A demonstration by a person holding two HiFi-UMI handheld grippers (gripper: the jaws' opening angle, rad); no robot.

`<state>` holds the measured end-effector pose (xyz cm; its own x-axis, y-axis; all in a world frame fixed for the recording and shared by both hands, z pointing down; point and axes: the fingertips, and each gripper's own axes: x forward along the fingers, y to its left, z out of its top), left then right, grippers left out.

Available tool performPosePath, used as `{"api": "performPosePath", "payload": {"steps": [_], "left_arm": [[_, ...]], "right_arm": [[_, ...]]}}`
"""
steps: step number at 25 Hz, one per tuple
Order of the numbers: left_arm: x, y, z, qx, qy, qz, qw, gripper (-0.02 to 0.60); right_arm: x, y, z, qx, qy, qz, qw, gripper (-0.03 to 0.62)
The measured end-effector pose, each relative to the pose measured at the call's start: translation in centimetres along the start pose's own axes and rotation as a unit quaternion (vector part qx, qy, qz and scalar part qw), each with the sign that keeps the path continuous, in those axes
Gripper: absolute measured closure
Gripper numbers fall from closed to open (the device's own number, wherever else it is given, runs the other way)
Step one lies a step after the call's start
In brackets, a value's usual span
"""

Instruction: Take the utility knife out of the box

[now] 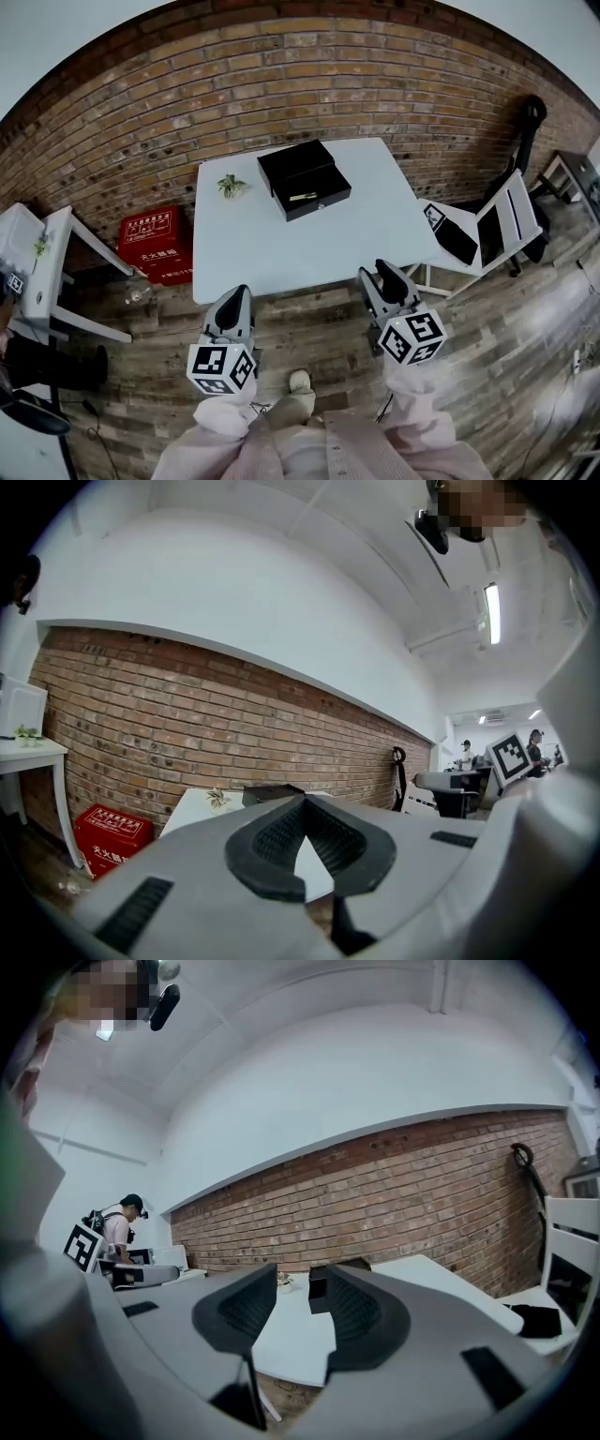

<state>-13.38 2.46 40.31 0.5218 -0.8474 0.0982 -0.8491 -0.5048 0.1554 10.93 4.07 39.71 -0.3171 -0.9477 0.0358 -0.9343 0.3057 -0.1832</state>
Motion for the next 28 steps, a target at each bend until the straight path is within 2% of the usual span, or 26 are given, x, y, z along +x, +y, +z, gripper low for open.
{"api": "performPosePath", "payload": {"steps": [16, 22, 28], "left_arm": [[7.0, 4.5, 0.9, -0.003, 0.003, -0.011, 0.9999, 0.589], [9.1, 6.2, 0.4, -0.011, 0.011, 0.004, 0.9999, 0.589], [13.4, 7.6, 0.1, -0.02, 0.022, 0.018, 0.9994, 0.589]], "right_arm": [[7.8, -2.3, 0.5, -0.003, -0.007, -0.01, 1.0, 0.448], [10.7, -3.6, 0.4, -0.007, 0.0, -0.003, 1.0, 0.448], [15.2, -5.8, 0.0, -0.007, 0.019, 0.014, 1.0, 0.448]]}}
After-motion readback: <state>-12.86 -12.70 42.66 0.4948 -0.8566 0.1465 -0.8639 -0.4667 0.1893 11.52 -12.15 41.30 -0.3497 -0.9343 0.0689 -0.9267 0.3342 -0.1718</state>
